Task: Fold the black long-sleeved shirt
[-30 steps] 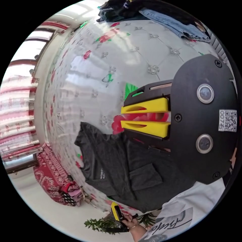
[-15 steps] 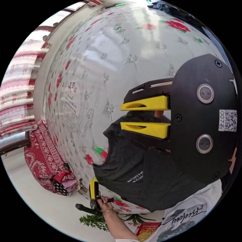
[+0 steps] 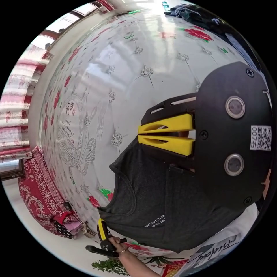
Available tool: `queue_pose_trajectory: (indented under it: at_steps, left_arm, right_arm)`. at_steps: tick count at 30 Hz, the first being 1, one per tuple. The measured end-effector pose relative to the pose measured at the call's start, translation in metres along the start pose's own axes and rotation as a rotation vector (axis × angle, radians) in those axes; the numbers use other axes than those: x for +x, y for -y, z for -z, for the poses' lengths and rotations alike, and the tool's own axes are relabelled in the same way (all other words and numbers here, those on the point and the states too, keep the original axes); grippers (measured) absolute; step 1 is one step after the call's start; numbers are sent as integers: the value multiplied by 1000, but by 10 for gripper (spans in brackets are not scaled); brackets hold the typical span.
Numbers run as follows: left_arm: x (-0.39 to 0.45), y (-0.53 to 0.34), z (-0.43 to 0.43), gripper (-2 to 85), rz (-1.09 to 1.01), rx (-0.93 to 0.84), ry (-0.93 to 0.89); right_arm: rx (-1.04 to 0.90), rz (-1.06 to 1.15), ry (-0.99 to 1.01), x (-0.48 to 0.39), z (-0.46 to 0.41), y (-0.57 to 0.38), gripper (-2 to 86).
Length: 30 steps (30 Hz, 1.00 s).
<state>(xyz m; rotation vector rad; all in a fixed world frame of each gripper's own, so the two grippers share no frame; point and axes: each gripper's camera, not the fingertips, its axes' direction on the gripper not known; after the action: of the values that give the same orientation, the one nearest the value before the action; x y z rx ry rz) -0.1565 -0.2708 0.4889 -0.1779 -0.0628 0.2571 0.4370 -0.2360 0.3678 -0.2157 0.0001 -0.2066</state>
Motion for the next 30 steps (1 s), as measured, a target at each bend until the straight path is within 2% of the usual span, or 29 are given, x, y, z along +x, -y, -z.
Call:
queue_pose_trajectory:
  at_steps: [2, 5, 8, 17, 21, 25, 28, 30]
  left_arm:
    - [-17, -9, 17, 47, 55, 45, -24]
    - [-44, -39, 52, 59, 128, 96, -33]
    - [-61, -95, 80, 63, 156, 92, -76]
    - [-68, -310, 127, 77, 166, -192, -191]
    - [-70, -362, 133, 101, 152, -265, -212]
    - [-72, -369, 124, 112, 150, -270, -219]
    - [-73, -366, 103, 115, 155, -337, -180]
    - [-85, -366, 100, 111, 232, -318, -195]
  right_arm:
    - [47, -45, -13, 4, 19, -7, 2]
    - [233, -199, 25, 16, 85, -49, 13]
    - [236, -223, 92, 9, 115, -96, 21]
    - [-114, -329, 278, -66, 140, -331, 34]
    - [-143, -343, 260, -84, 144, -367, 34]
    - [-209, -267, 164, -104, 133, -367, 31]
    - [-263, -209, 166, -122, 120, -361, 30]
    - [-263, -203, 100, -129, 117, -359, 29]
